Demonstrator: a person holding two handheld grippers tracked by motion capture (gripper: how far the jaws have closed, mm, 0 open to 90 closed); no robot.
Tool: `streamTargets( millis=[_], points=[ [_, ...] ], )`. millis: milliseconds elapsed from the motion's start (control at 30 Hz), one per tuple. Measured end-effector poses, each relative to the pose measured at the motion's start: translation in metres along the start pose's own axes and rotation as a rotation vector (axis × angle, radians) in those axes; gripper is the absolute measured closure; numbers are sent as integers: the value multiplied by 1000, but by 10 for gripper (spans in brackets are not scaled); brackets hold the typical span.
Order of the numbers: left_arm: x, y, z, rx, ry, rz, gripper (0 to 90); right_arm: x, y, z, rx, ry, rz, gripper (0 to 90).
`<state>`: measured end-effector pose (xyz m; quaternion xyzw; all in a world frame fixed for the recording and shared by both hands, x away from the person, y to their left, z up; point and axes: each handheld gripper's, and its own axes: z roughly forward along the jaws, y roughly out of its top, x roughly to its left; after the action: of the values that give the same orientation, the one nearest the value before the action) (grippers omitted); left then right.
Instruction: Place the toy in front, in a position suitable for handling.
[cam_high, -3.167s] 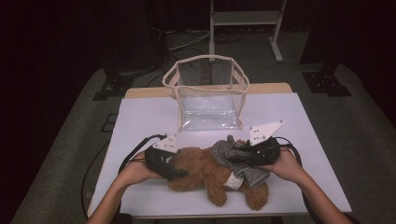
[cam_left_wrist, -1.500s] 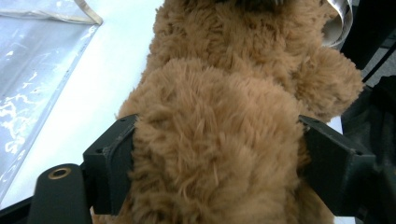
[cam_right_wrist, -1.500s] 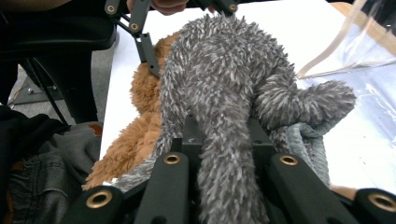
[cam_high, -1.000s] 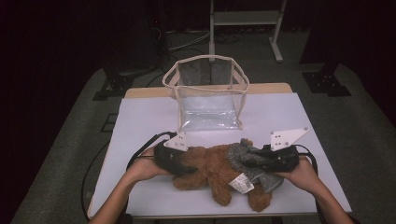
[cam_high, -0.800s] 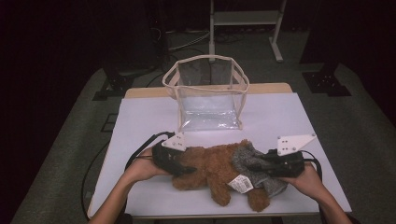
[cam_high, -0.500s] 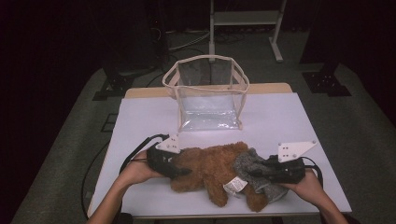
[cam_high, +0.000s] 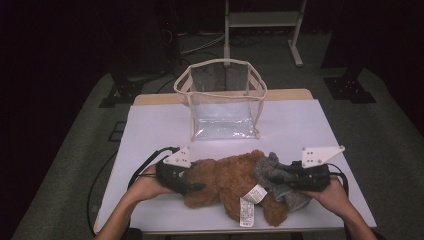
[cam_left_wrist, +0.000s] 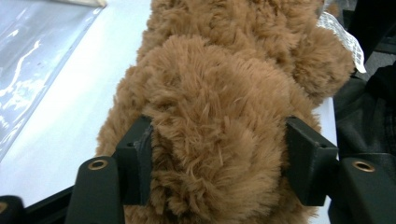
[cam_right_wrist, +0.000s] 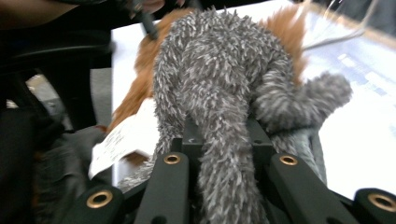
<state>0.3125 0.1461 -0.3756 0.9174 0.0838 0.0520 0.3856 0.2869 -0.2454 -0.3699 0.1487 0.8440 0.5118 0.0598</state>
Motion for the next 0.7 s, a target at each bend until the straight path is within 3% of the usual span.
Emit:
streamTargets(
  millis=[100,133,267,367,467,533,667,700],
  points=[
    [-3,3,3,-5,-4,6,370,-3,12,2,3,-3,-21,748],
    [-4,5,5,-8,-4,22,377,-7,28,8,18,5,-46,748],
    [-8,9,7,-11,-6,38,380,-13,48,20,49,27,-79,748],
    [-11,13,9,-9,-2,52,378,-20,68,41,106,55,-115,747],
    [-11,12,8,-9,3,53,368,-22,70,50,142,62,-118,748],
    [-9,11,7,-15,7,48,338,-26,61,56,178,91,-84,749],
    [-6,15,4,-29,16,28,198,-25,50,53,173,92,-58,752],
    [-4,17,4,-15,20,12,198,-24,48,52,171,91,-54,753]
  ],
)
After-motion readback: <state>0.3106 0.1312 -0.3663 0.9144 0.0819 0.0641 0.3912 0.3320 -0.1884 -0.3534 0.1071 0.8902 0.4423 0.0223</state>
